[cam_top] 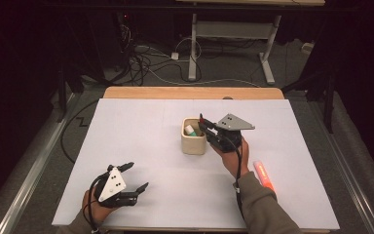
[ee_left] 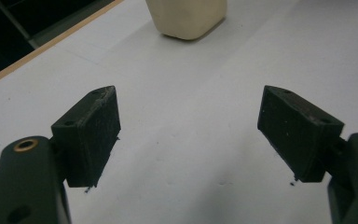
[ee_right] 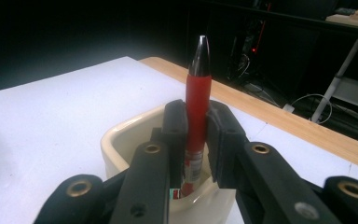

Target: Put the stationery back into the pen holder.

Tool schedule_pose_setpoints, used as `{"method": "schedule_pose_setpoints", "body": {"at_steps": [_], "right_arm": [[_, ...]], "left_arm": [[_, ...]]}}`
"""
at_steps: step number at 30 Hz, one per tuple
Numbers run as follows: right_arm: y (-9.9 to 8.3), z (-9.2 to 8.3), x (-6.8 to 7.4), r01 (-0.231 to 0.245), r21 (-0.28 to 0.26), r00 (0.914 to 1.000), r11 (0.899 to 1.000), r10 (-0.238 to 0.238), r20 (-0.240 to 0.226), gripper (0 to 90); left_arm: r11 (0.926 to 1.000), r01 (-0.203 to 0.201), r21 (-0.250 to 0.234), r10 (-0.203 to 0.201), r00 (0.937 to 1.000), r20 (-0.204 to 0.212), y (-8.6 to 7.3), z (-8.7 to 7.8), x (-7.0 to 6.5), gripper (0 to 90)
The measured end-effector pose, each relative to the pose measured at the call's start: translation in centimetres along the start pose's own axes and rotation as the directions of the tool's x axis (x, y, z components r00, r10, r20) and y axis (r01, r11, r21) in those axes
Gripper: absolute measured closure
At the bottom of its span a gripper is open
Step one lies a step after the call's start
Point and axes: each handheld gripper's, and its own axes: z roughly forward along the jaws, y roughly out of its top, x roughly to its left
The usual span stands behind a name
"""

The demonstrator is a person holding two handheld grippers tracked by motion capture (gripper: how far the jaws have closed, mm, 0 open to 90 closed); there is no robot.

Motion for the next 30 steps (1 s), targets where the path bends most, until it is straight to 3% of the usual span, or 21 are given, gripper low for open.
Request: {"method": "schedule_pose_setpoints", "body": {"at_steps": [6, 9, 16, 30], "right_arm": [[-0.1, -0.1, 0.1, 0.006, 0.005, 0.9995, 1.000, -0.006, 0.032, 68.3], [0.0, -0.3, 0.1, 0.006, 0.002, 0.9983, 1.000, -0.006, 0.057, 60.9], [0.3, -1.0, 0.2, 0.027, -0.005, 0.9975, 1.000, -0.026, 0.065, 59.9], [0.8, -5.0, -0.6, 0.081, 0.007, 0.9893, 0.997, -0.081, 0.121, 48.5]], "left_arm": [[1.0000, 0.001, 0.000, -0.001, 1.0000, -0.001, 0.0, 0.0, 0.0, 20.2], [1.0000, 0.001, 0.001, -0.001, 1.0000, -0.001, 0.0, 0.0, 0.0, 20.1], [1.0000, 0.000, 0.002, 0.000, 1.0000, -0.001, 0.0, 0.0, 0.0, 20.1], [0.9998, -0.015, -0.009, 0.015, 0.9998, -0.017, 0.0, 0.0, -0.2, 20.0]]}}
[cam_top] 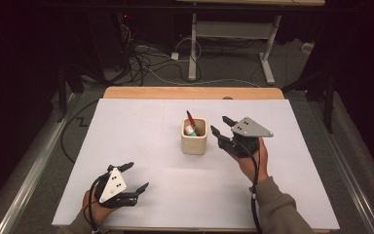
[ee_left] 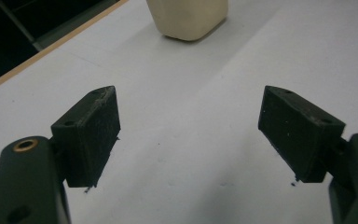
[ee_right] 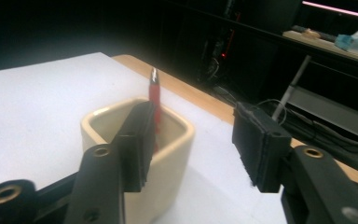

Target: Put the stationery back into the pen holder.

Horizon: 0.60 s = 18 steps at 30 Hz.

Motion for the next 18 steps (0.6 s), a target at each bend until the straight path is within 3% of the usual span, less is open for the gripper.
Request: {"method": "schedule_pose_setpoints", "body": {"at_steps": [3, 18], "right_arm": [[-0.3, -0.9, -0.5, -0.003, 0.015, 0.9999, 1.000, 0.004, -0.010, 48.5], [-1.9, -4.8, -2.1, -0.058, 0.123, 0.9963, 0.991, 0.050, 0.071, 34.1]], "left_arm": [[1.0000, -0.003, 0.001, 0.003, 1.0000, 0.004, 0.0, 0.0, -0.1, 20.1], [1.0000, 0.001, 0.002, -0.001, 0.9999, 0.016, 0.0, 0.1, -0.2, 19.9]]}}
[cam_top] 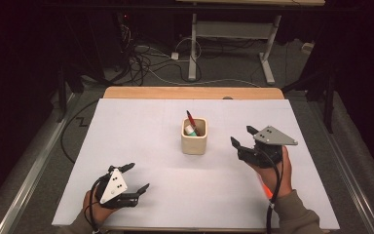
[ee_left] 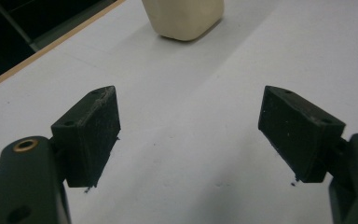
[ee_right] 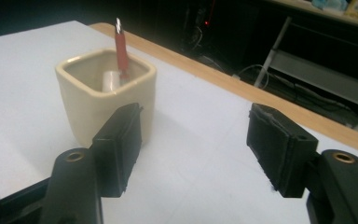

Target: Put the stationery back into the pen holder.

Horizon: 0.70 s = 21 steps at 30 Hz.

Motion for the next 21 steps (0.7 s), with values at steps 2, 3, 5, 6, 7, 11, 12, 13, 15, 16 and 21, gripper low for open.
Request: {"method": "schedule_pose_setpoints", "body": {"at_steps": [2, 3, 5, 6, 7, 11, 12, 13, 15, 16, 21], "right_arm": [[-0.4, -0.5, -0.2, -0.003, 0.017, 1.0000, 1.000, 0.003, 0.008, 32.2], [-0.6, -0.8, -0.3, -0.001, 0.028, 0.9999, 1.000, 0.001, 0.011, 32.0], [-1.2, -1.4, -0.6, -0.009, 0.048, 1.0000, 0.999, 0.009, 0.004, 30.9], [-1.5, -1.7, -0.7, -0.016, 0.061, 0.9999, 0.998, 0.016, 0.001, 30.9], [-1.9, -2.1, -0.9, -0.024, 0.082, 0.9997, 0.996, 0.024, -0.003, 31.0], [-3.5, -3.3, -1.6, -0.027, 0.174, 0.9996, 0.984, 0.027, 0.001, 30.7], [-3.9, -3.6, -1.7, -0.032, 0.200, 0.9995, 0.979, 0.030, 0.011, 30.7], [-4.3, -3.8, -1.9, -0.045, 0.230, 0.9990, 0.972, 0.042, 0.016, 30.7], [-5.0, -4.0, -2.3, -0.062, 0.309, 0.9980, 0.949, 0.059, 0.020, 30.4], [-5.3, -4.2, -2.5, -0.071, 0.334, 0.9975, 0.940, 0.068, 0.021, 30.7], [-7.2, -4.2, -2.8, -0.112, 0.466, 0.9928, 0.877, 0.119, 0.015, 31.4]], "left_arm": [[1.0000, 0.003, -0.004, -0.003, 1.0000, 0.000, 0.0, 0.0, 0.0, 19.9], [1.0000, 0.003, -0.005, -0.003, 1.0000, 0.001, 0.0, 0.0, 0.0, 19.8], [1.0000, 0.001, -0.006, -0.001, 1.0000, 0.001, 0.0, -0.1, 0.0, 19.8], [0.9999, 0.002, -0.010, -0.002, 1.0000, 0.004, 0.0, -0.1, 0.0, 19.9], [0.9999, 0.004, -0.010, -0.004, 1.0000, 0.007, 0.0, 0.0, 0.0, 19.8], [1.0000, 0.001, -0.004, -0.001, 1.0000, 0.010, 0.0, 0.0, 0.0, 19.8], [1.0000, 0.003, -0.005, -0.003, 1.0000, 0.009, 0.0, 0.0, 0.0, 19.8], [1.0000, 0.002, -0.004, -0.002, 1.0000, 0.009, 0.0, 0.0, 0.0, 19.8], [1.0000, 0.000, -0.001, 0.000, 1.0000, 0.007, 0.0, 0.0, -0.1, 19.8], [1.0000, -0.001, -0.002, 0.001, 1.0000, 0.007, 0.1, 0.0, -0.1, 19.8], [1.0000, -0.006, 0.000, 0.006, 0.9999, 0.011, 0.1, 0.0, -0.2, 19.8]]}}
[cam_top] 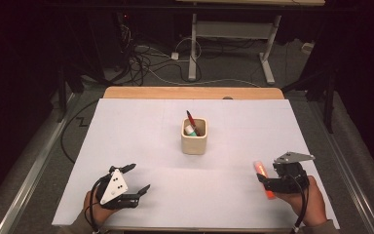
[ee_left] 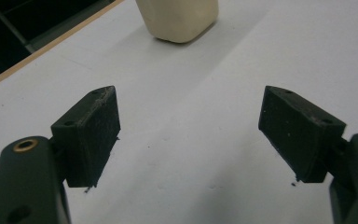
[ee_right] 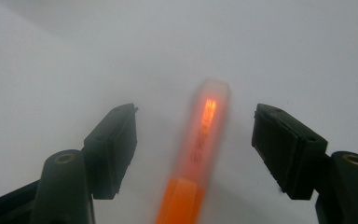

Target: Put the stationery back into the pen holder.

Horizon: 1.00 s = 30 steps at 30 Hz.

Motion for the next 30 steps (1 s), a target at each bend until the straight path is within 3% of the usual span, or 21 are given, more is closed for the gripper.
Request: {"method": "schedule_pose_setpoints", "body": {"at_steps": [3, 4, 6, 7, 12, 13, 15, 17, 19, 21, 26, 30], "right_arm": [[-0.8, 0.9, -0.5, -0.054, 0.079, 0.9981, 0.995, 0.057, -0.026, 32.9], [-1.0, 1.2, -0.5, -0.045, 0.119, 0.9984, 0.992, 0.049, -0.028, 32.8], [-1.1, 1.5, -0.6, -0.055, 0.152, 0.9984, 0.987, 0.056, -0.002, 35.9], [-1.1, 1.6, -0.6, -0.056, 0.171, 0.9982, 0.984, 0.059, -0.011, 36.0], [-0.4, 2.1, -0.1, 0.016, 0.309, 0.9997, 0.951, -0.009, -0.023, 42.9], [-0.1, 2.3, -0.2, 0.011, 0.333, 0.9996, 0.943, -0.001, -0.030, 45.7], [0.6, 2.5, 0.0, 0.044, 0.377, 0.9988, 0.925, -0.033, -0.036, 53.6], [1.2, 2.8, 0.4, 0.087, 0.411, 0.9961, 0.908, -0.073, -0.049, 60.3], [1.5, 2.9, 0.6, 0.103, 0.427, 0.9946, 0.899, -0.086, -0.058, 63.8], [1.6, 3.0, 0.6, 0.112, 0.428, 0.9936, 0.897, -0.093, -0.065, 66.7], [1.3, 2.8, 0.5, 0.125, 0.403, 0.9918, 0.906, -0.103, -0.076, 67.4], [1.0, 2.6, 0.1, 0.136, 0.359, 0.9888, 0.923, -0.104, -0.108, 67.4]], "left_arm": [[1.0000, -0.002, 0.001, 0.002, 1.0000, 0.005, 0.0, 0.0, 0.0, 19.8], [1.0000, -0.004, 0.001, 0.004, 1.0000, 0.004, 0.0, 0.0, -0.1, 19.8], [1.0000, 0.001, -0.002, -0.001, 1.0000, 0.006, 0.0, 0.0, 0.0, 19.8], [1.0000, 0.002, -0.004, -0.002, 1.0000, 0.006, 0.0, -0.1, 0.0, 19.8], [1.0000, -0.003, 0.000, 0.003, 0.9999, 0.013, 0.0, 0.0, 0.0, 19.8], [1.0000, -0.005, 0.003, 0.005, 0.9999, 0.014, 0.0, 0.0, -0.1, 19.8], [1.0000, -0.004, 0.003, 0.004, 0.9999, 0.016, 0.0, 0.0, -0.1, 19.8], [1.0000, -0.007, 0.005, 0.007, 0.9998, 0.017, 0.0, 0.1, -0.1, 19.8], [1.0000, -0.007, 0.007, 0.006, 0.9998, 0.018, 0.0, 0.1, -0.2, 19.8], [0.9999, -0.007, 0.014, 0.007, 0.9998, 0.018, 0.0, 0.2, -0.2, 19.8], [0.9996, -0.015, 0.022, 0.014, 0.9997, 0.021, 0.0, 0.5, -0.3, 19.8], [0.9987, -0.028, 0.043, 0.027, 0.9994, 0.020, 0.1, 0.8, -0.5, 20.0]]}}
